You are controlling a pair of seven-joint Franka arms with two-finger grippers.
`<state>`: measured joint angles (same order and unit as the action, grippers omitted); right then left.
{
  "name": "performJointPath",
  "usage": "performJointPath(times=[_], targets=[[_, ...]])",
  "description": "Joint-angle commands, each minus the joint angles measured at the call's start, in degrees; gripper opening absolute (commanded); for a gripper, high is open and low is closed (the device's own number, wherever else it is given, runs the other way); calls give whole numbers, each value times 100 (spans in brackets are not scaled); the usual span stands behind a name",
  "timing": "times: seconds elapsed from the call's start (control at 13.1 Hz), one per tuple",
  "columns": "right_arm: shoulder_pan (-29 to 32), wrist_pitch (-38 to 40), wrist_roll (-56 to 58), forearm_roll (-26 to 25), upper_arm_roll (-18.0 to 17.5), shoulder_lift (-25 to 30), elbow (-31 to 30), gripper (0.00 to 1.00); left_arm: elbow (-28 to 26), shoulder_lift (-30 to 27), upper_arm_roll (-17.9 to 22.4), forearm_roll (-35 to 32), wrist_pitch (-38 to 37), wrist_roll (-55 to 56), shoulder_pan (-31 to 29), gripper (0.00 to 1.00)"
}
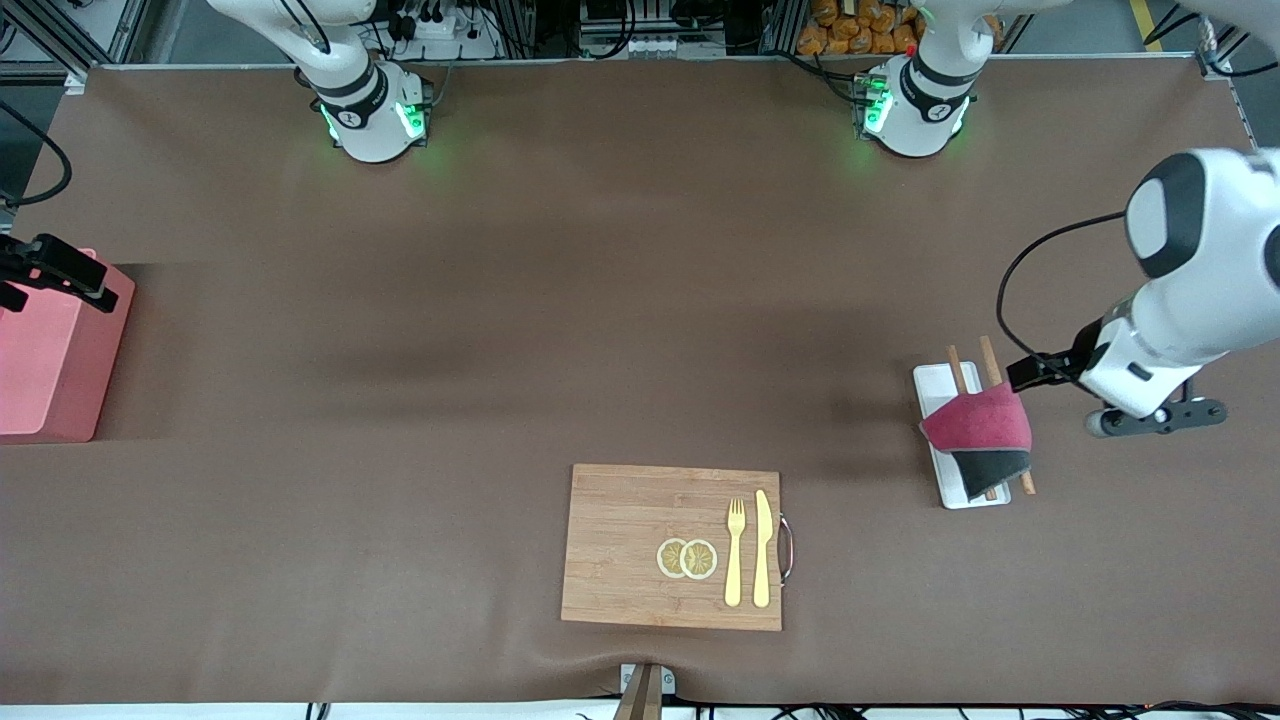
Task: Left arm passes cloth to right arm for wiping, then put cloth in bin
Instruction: 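Reach the left gripper down to the pink-grey cloth on the chopsticks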
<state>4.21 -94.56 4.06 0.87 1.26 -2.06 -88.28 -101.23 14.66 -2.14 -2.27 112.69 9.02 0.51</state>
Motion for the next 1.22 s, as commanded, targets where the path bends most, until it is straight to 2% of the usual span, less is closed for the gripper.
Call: performJointPath(times=[0.0, 0.08, 0.15, 0.31, 0.84, 1.15], targets=[[107, 25, 42, -69, -64, 13, -31, 100, -107, 239, 3, 69, 148, -94, -34, 100], [107, 25, 42, -69, -64, 4, -31, 100, -151, 300, 4, 69, 157, -94, -25, 100], [107, 25, 42, -69, -64, -22, -31, 100, -203, 345, 4, 60, 166, -94, -25, 93], [124, 25, 42, -69, -64, -40, -31, 100, -213, 502, 4, 51, 166, -94, -94, 90], [124, 60, 33, -69, -64, -66, -49, 100, -178, 793, 4, 51, 385, -85, -148, 69], [116, 131, -11, -69, -64, -119, -40, 100, -178, 855, 3, 51, 429, -94, -113, 45]])
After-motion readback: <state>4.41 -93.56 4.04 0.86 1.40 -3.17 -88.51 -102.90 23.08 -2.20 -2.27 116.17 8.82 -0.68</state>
